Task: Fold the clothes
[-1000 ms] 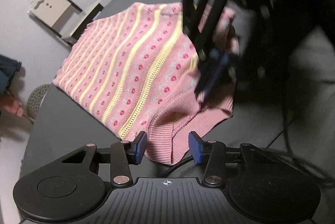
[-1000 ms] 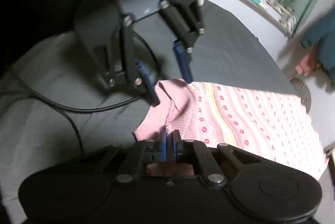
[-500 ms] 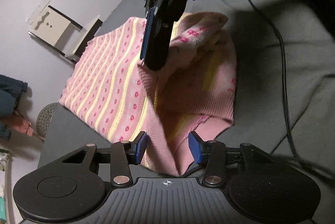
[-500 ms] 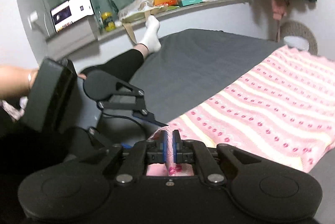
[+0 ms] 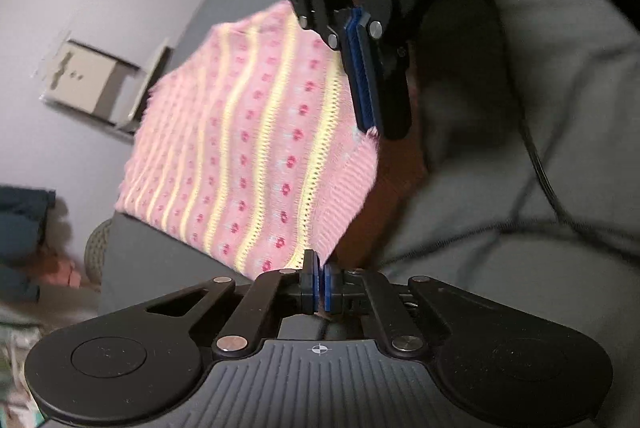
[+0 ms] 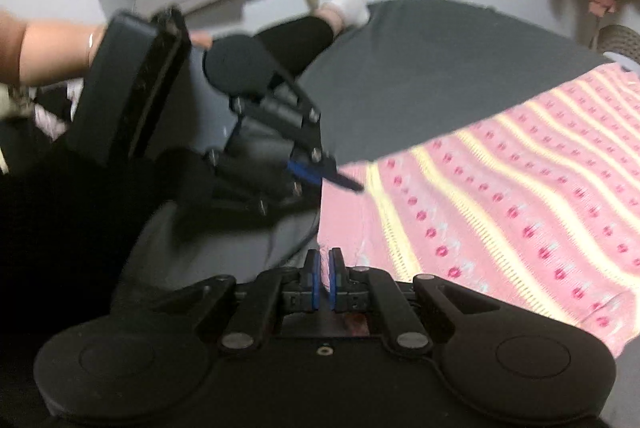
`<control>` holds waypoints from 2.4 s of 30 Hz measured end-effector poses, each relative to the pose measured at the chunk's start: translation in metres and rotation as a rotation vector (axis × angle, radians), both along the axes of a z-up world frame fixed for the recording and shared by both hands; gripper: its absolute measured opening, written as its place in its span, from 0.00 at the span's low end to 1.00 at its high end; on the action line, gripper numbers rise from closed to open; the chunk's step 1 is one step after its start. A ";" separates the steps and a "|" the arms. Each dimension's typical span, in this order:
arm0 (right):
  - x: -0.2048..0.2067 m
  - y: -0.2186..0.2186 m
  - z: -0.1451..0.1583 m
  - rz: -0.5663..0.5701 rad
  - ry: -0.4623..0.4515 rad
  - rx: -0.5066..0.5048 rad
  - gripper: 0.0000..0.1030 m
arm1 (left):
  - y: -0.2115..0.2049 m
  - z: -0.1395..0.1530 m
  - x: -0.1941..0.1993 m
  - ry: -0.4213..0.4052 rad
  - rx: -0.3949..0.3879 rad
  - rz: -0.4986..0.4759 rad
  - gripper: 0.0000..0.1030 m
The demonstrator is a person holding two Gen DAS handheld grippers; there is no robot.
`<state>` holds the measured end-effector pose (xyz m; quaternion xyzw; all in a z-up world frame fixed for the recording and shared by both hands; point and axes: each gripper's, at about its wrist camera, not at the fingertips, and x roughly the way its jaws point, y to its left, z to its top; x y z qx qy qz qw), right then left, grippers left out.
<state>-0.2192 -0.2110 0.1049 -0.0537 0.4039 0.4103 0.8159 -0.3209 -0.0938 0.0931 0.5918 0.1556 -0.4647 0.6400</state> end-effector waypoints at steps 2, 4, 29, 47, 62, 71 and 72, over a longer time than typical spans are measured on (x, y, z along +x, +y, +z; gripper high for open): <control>-0.001 0.004 -0.004 0.015 0.010 -0.028 0.05 | -0.001 -0.002 -0.005 0.005 0.017 -0.011 0.02; -0.004 0.006 -0.005 0.024 0.002 -0.039 0.05 | -0.005 -0.001 -0.006 0.005 0.017 0.003 0.03; -0.039 0.016 0.006 0.085 -0.227 -0.174 0.71 | 0.048 0.076 -0.012 0.004 0.036 0.231 0.68; -0.063 0.039 -0.002 0.129 -0.457 -0.331 1.00 | 0.154 0.180 0.033 -0.328 0.485 0.364 0.68; -0.078 0.054 -0.017 0.238 -0.602 -0.594 1.00 | 0.040 0.052 -0.021 -0.093 0.067 0.107 0.81; -0.084 0.056 -0.025 0.276 -0.602 -0.711 1.00 | 0.011 0.035 -0.022 -0.015 -0.101 0.102 0.81; -0.084 0.056 -0.025 0.281 -0.598 -0.720 1.00 | 0.011 0.035 -0.021 0.001 -0.120 0.110 0.81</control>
